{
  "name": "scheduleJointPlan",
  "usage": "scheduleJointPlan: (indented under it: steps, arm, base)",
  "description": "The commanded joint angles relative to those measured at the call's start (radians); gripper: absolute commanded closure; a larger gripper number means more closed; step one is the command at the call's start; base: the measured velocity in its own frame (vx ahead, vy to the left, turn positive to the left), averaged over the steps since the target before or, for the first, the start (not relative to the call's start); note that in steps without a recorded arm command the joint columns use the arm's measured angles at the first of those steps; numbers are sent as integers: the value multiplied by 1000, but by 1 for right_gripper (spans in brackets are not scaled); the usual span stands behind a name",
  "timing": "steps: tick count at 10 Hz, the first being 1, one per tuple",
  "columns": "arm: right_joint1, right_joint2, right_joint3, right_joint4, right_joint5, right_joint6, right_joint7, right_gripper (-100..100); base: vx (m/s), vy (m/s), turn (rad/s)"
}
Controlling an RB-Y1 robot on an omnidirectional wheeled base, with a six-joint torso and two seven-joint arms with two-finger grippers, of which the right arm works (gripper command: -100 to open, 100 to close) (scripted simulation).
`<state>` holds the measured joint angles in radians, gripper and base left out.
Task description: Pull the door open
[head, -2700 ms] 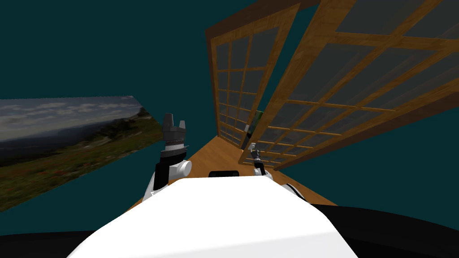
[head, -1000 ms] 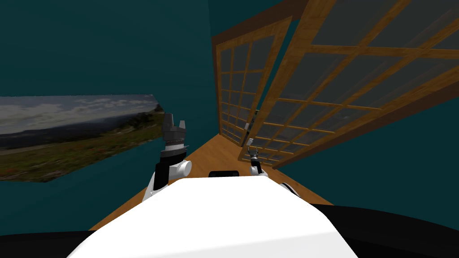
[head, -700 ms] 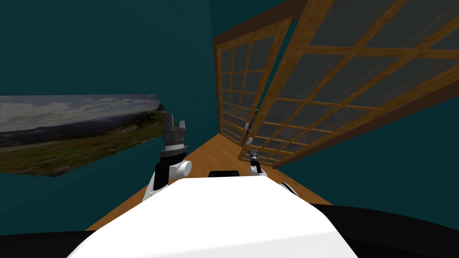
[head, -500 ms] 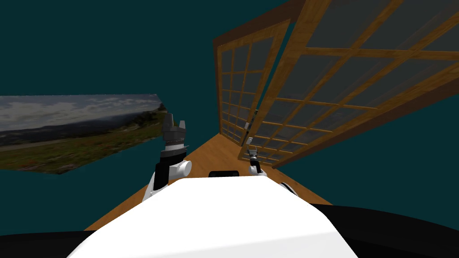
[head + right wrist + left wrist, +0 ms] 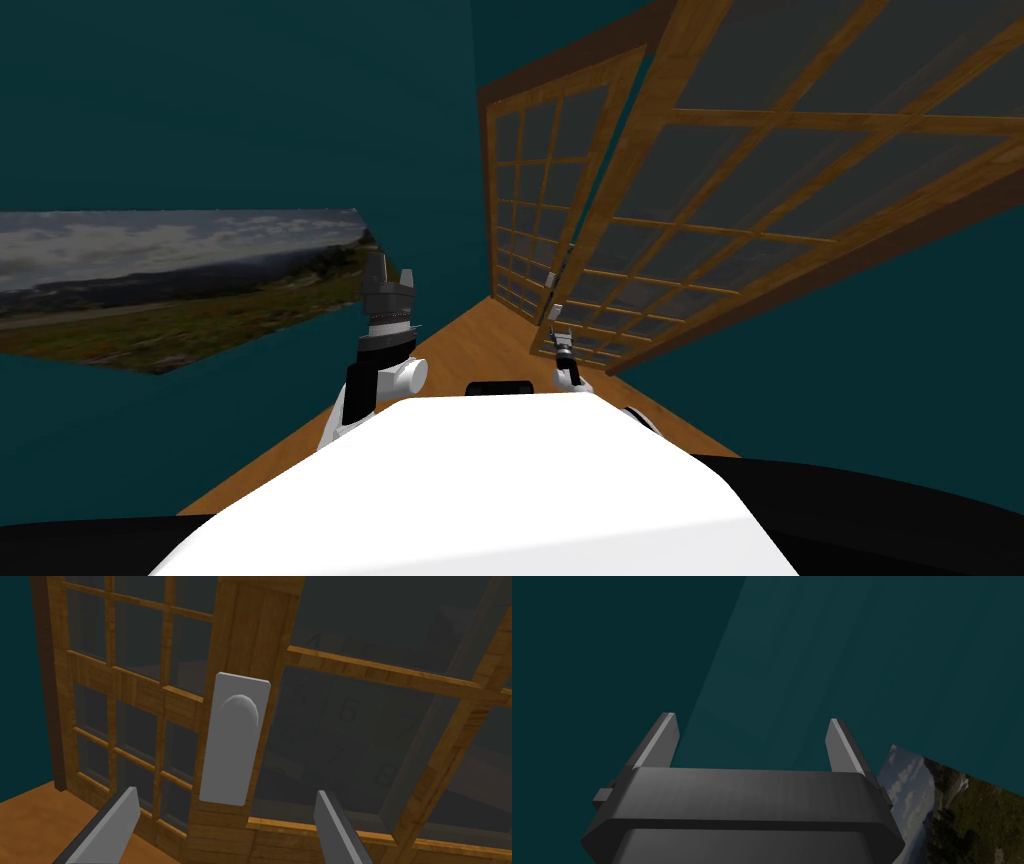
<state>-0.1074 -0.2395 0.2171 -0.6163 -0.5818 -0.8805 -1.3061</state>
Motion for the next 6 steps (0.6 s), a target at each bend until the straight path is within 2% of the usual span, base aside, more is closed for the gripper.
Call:
scheduleJointPlan:
  steps: [1,3,5,6]
  arm:
    - [-2,4,6,-2,-15,4,-50,-100]
    - [-3,7,11,-6,-27,8,-96,-100]
    - [-4,7,11,-5,-27,7,-97,-100]
    - [8,-15,5,3,-33,-3,-124,-100]
  base:
    - [-62,-25,29]
    - [-50,-9,24]
    - [-23,-8,6]
    - [155,31,148]
